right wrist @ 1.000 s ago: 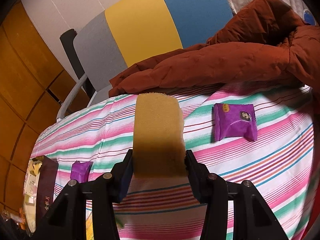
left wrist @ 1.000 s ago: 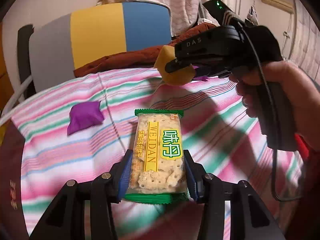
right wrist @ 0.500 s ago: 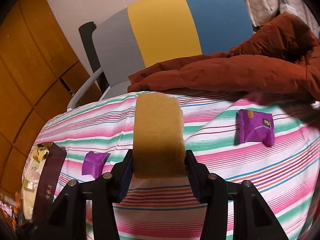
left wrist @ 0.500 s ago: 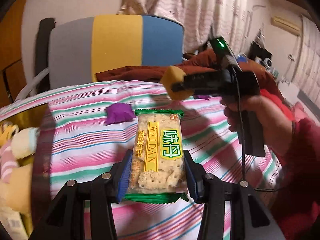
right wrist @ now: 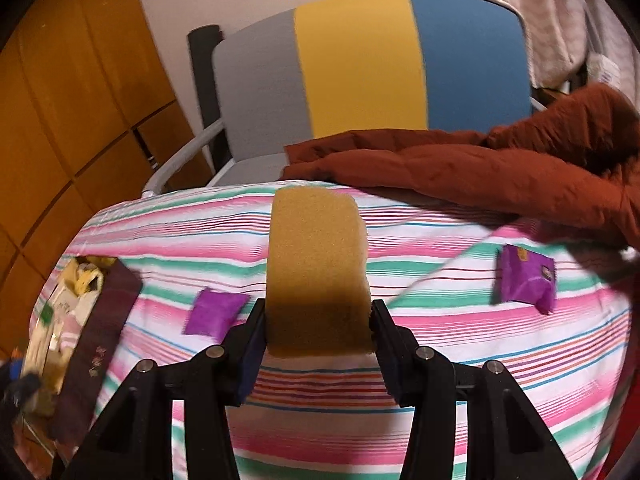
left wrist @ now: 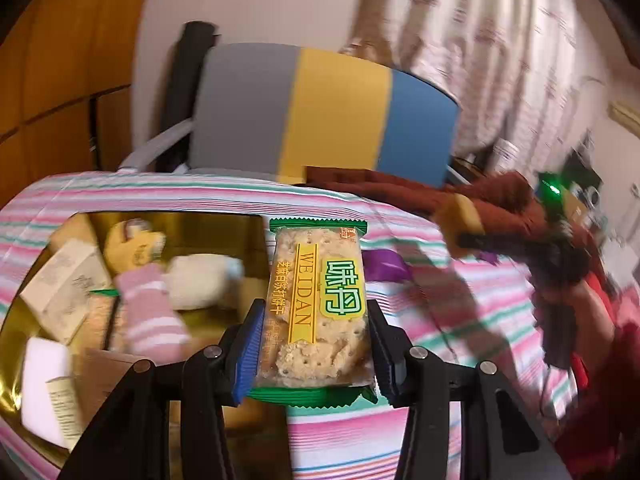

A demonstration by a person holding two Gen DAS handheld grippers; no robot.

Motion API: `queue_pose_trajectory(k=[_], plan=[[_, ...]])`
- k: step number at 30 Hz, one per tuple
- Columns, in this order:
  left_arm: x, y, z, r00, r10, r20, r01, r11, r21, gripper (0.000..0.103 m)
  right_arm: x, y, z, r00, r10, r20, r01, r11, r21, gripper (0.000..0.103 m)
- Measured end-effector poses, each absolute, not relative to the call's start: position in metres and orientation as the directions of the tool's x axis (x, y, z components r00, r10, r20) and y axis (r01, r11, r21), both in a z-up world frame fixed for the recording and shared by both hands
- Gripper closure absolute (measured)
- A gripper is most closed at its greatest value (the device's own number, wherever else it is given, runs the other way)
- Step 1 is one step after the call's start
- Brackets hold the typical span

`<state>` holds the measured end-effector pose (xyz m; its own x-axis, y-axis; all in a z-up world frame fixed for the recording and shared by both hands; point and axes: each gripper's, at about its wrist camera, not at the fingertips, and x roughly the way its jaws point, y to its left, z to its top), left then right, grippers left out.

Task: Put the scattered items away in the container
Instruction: 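Carry the cracker bar and beige sponge over the tray and release both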

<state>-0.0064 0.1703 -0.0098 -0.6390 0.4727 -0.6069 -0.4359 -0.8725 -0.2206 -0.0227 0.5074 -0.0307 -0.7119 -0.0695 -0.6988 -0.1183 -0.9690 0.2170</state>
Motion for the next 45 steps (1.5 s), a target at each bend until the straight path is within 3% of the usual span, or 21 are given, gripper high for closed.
queue_pose_trajectory(k=[11, 19, 27, 34, 39, 43, 44, 45], plan=[[-0.032, 0.108, -0.008, -0.666, 0.413, -0.621, -0.299, -0.911, -0.285, 0.055, -0.027, 0.4, 0.004, -0.717, -0.252, -0.65, 0.081, -0.956, 0.281, 0.053], [-0.047, 0.05, -0.003, -0.677, 0.368, -0.637, -0.223, -0.928, -0.299, 0.055, -0.057, 0.296, 0.002, -0.644, -0.365, -0.673, 0.232, -0.931, 0.282, 0.053], [-0.066, 0.03, -0.022, -0.599, 0.328, -0.73, -0.27, -0.942, -0.2, 0.055, -0.108, 0.239, -0.007, -0.575, -0.334, -0.747, 0.31, -0.934, 0.179, 0.053], [-0.081, 0.035, -0.044, -0.529, 0.317, -0.788, -0.279, -0.941, -0.191, 0.055, -0.15, 0.213, -0.023, -0.504, -0.271, -0.82, 0.373, -0.925, 0.077, 0.05], [-0.074, 0.021, -0.045, -0.515, 0.377, -0.77, -0.236, -0.926, -0.296, 0.051, -0.146, 0.222, -0.016, -0.543, -0.272, -0.794, 0.341, -0.936, 0.087, 0.02], [-0.068, 0.012, -0.032, -0.568, 0.389, -0.725, -0.205, -0.92, -0.333, 0.05, -0.142, 0.232, -0.007, -0.586, -0.262, -0.767, 0.294, -0.951, 0.1, 0.019], [-0.066, 0.009, -0.028, -0.585, 0.387, -0.713, -0.2, -0.921, -0.336, 0.05, -0.141, 0.232, -0.004, -0.6, -0.26, -0.757, 0.29, -0.952, 0.098, 0.021], [-0.063, 0.007, -0.025, -0.603, 0.381, -0.701, -0.192, -0.922, -0.335, 0.05, -0.141, 0.231, -0.001, -0.609, -0.262, -0.749, 0.292, -0.952, 0.096, 0.03]])
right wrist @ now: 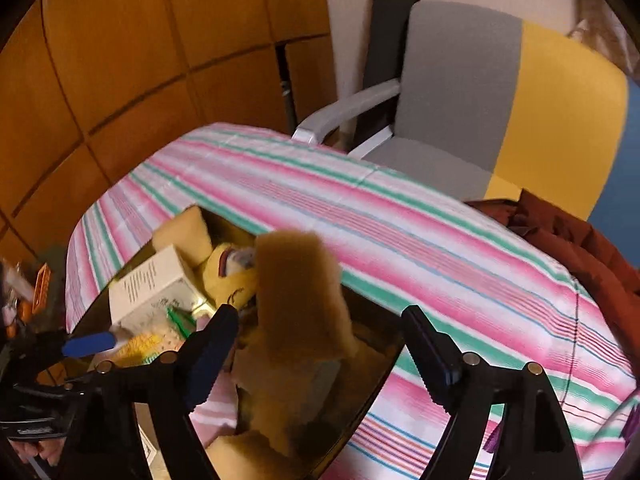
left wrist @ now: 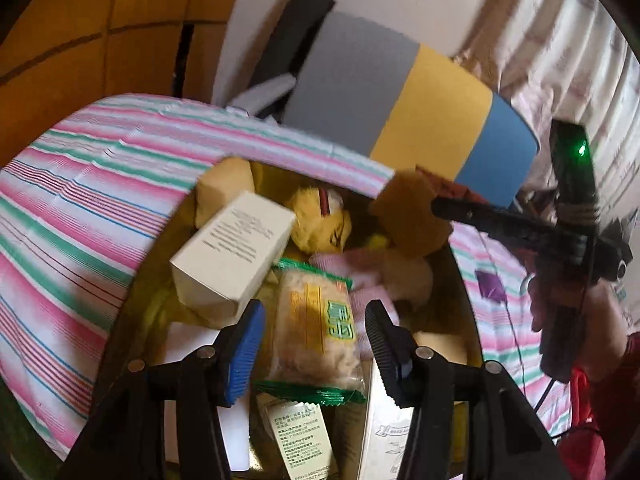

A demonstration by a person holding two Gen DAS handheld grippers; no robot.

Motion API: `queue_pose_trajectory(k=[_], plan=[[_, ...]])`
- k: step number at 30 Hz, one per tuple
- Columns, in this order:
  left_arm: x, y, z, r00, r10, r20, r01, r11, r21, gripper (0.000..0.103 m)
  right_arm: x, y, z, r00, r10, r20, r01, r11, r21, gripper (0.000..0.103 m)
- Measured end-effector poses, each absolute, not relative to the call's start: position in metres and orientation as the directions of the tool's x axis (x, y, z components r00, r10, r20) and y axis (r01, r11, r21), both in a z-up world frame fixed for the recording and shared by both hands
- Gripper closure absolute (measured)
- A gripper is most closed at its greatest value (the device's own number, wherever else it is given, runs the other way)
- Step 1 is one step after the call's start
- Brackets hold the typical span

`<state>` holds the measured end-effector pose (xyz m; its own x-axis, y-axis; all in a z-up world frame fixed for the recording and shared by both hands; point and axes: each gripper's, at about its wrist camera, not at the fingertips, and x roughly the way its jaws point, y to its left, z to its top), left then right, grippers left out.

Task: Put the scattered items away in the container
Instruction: 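Carry the cracker bar and beige sponge over the tray and release both, then move both open grippers back toward the two purple sachets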

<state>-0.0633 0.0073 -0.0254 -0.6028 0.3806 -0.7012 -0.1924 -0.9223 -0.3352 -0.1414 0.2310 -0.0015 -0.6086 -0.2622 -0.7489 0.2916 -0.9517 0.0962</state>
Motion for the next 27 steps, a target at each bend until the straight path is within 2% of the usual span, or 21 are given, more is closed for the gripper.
queue_pose_trajectory(k=[2, 6, 11, 14, 17, 22, 27], plan=[[-0.059, 0.005, -0.02, -0.635, 0.364, -0.681, -0.177, -0.927, -0.33, 0.05, -0.147, 0.225, -0.001, -0.599, -0.256, -0.759, 0.306, -0.949, 0.078, 0.048], [-0.055, -0.001, -0.014, -0.667, 0.347, -0.66, -0.155, -0.93, -0.332, 0.05, -0.158, 0.202, -0.015, -0.544, -0.282, -0.79, 0.366, -0.927, 0.079, 0.054], [-0.048, -0.01, -0.009, -0.676, 0.334, -0.656, -0.138, -0.933, -0.333, 0.05, -0.158, 0.172, -0.029, -0.474, -0.265, -0.84, 0.469, -0.883, 0.014, 0.053], [-0.046, -0.013, -0.007, -0.687, 0.325, -0.65, -0.124, -0.934, -0.336, 0.05, -0.16, 0.181, -0.024, -0.553, -0.145, -0.82, 0.383, -0.919, -0.096, 0.053], [-0.044, -0.013, -0.006, -0.69, 0.324, -0.647, -0.122, -0.933, -0.337, 0.05, -0.152, 0.204, -0.008, -0.596, -0.211, -0.775, 0.332, -0.943, 0.002, 0.053], [-0.043, -0.007, -0.007, -0.687, 0.338, -0.643, -0.112, -0.924, -0.366, 0.049, -0.123, 0.241, 0.008, -0.648, -0.271, -0.711, 0.252, -0.958, 0.136, 0.041], [-0.04, 0.011, -0.01, -0.666, 0.364, -0.651, -0.125, -0.915, -0.384, 0.045, -0.103, 0.273, 0.003, -0.643, -0.282, -0.712, 0.164, -0.959, 0.232, 0.038]])
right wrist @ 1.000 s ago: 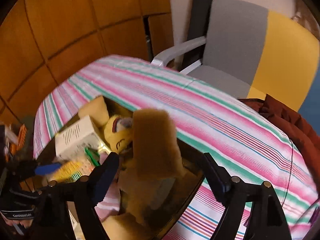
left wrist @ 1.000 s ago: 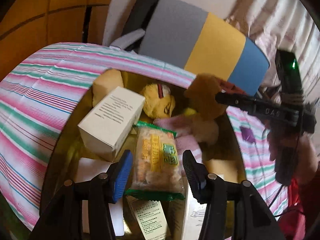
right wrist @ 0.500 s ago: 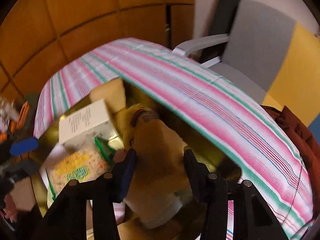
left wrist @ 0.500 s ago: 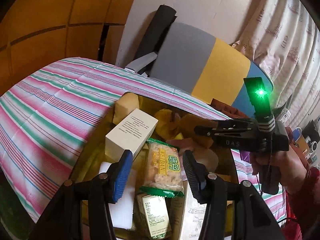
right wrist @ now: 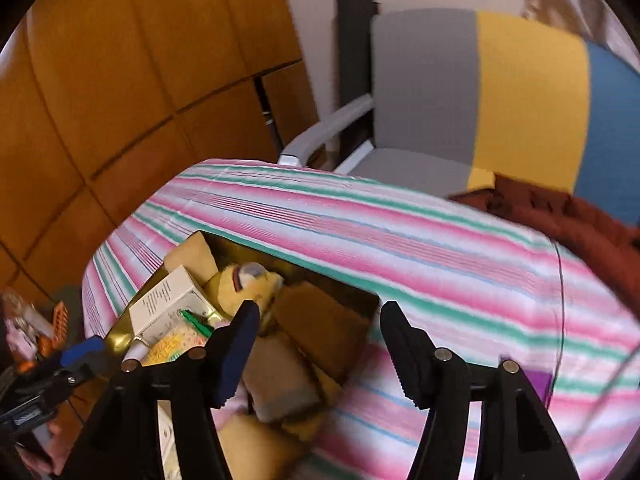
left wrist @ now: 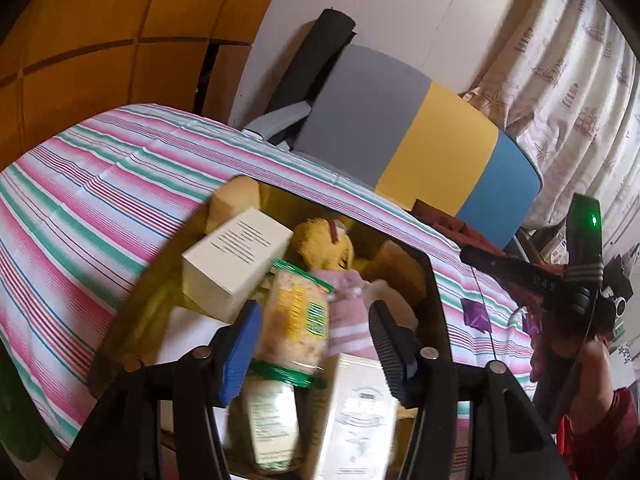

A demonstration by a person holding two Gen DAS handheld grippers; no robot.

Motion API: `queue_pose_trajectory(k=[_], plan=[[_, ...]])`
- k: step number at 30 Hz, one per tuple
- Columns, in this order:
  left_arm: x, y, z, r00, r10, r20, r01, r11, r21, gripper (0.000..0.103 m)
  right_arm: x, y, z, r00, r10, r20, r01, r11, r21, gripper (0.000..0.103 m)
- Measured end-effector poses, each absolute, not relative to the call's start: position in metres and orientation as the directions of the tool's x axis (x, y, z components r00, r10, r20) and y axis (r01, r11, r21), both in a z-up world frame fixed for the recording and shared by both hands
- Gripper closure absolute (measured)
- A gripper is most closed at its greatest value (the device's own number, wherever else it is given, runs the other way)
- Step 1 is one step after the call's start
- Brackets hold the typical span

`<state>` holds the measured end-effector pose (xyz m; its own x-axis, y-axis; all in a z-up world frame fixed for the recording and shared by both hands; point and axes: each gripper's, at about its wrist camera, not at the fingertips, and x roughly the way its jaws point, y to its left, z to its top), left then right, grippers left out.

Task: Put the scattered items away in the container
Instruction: 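Move both open grippers back toward the two purple sachets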

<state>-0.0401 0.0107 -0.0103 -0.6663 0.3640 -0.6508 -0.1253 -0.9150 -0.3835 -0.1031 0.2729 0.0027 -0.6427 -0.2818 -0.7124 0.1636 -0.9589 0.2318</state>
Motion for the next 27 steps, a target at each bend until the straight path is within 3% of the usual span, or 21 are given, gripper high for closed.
queue_pose_trajectory(k=[10, 14, 27], plan=[[-0.031, 0.063, -0.012, -0.59, 0.441, -0.676, -0.189, -0.89, -0.416, 0.044, -0.052, 0.339, -0.007, -0.642, -0.201, -0.74, 0.051, -0.974, 0.221, 0.036], [-0.022, 0.095, -0.008, -0.565, 0.47, -0.678, -0.264, -0.882, -0.39, 0.044, -0.031, 0.378, -0.012, -0.644, -0.154, -0.75, -0.014, -0.977, 0.213, 0.026], [-0.005, 0.203, -0.012, -0.434, 0.542, -0.719, -0.479, -0.815, -0.325, 0.044, 0.008, 0.501, -0.043, -0.593, -0.004, -0.805, -0.252, -0.949, 0.191, 0.025]])
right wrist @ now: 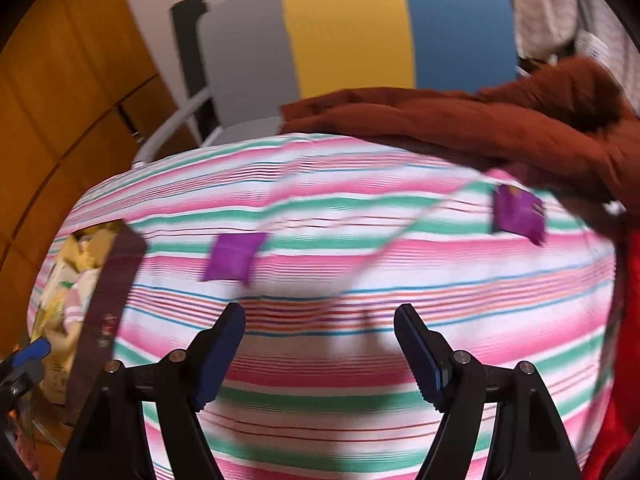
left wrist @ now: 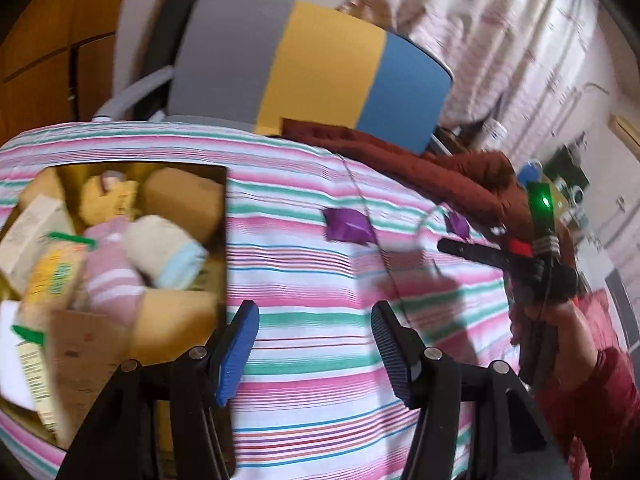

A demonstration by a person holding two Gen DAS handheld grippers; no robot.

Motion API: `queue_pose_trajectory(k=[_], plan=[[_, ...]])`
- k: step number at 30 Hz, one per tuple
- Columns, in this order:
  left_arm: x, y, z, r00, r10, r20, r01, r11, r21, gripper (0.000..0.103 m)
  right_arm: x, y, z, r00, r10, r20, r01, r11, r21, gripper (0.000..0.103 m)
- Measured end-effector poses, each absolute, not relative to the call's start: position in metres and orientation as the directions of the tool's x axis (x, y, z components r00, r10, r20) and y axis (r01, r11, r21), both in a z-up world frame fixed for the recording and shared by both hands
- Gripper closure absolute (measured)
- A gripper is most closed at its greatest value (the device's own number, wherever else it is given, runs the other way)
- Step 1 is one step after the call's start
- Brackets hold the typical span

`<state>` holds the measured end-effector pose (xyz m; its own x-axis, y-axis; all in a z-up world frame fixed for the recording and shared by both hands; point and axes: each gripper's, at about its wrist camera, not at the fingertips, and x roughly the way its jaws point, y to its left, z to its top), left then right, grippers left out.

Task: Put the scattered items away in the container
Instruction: 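Move both open grippers back toward the two purple sachets, then grasp the printed purple sachet with the right gripper while the left gripper grasps the plain purple pouch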

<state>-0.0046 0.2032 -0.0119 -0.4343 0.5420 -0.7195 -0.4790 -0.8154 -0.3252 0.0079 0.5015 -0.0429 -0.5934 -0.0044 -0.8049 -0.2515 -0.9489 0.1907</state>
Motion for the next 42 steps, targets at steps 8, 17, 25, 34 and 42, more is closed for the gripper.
queue_pose_trajectory(k=[8, 17, 25, 34, 42], plan=[[-0.008, 0.242, -0.03, -0.337, 0.562, -0.755, -0.516, -0.781, -0.351, 0.044, 0.015, 0.601, -0.051, -0.573, 0.209, -0.792, -0.504, -0.852, 0.139, 0.008], [-0.031, 0.27, -0.049, -0.338, 0.538, -0.772, -0.477, -0.805, -0.353, 0.044, -0.009, 0.664, -0.073, -0.584, 0.249, -0.773, -0.563, -0.81, 0.164, 0.006], [-0.056, 0.314, -0.05, -0.39, 0.499, -0.774, -0.526, -0.811, -0.257, 0.041, -0.033, 0.675, -0.091, -0.602, 0.227, -0.765, -0.519, -0.84, 0.159, 0.026], [-0.092, 0.347, -0.074, -0.395, 0.44, -0.807, -0.5, -0.839, -0.214, 0.029, -0.052, 0.639, -0.088, -0.588, 0.165, -0.792, -0.387, -0.917, 0.095, 0.046], [-0.118, 0.364, -0.083, -0.444, 0.401, -0.801, -0.501, -0.853, -0.149, 0.027, -0.056, 0.627, -0.09, -0.598, 0.136, -0.79, -0.352, -0.93, 0.106, 0.046]])
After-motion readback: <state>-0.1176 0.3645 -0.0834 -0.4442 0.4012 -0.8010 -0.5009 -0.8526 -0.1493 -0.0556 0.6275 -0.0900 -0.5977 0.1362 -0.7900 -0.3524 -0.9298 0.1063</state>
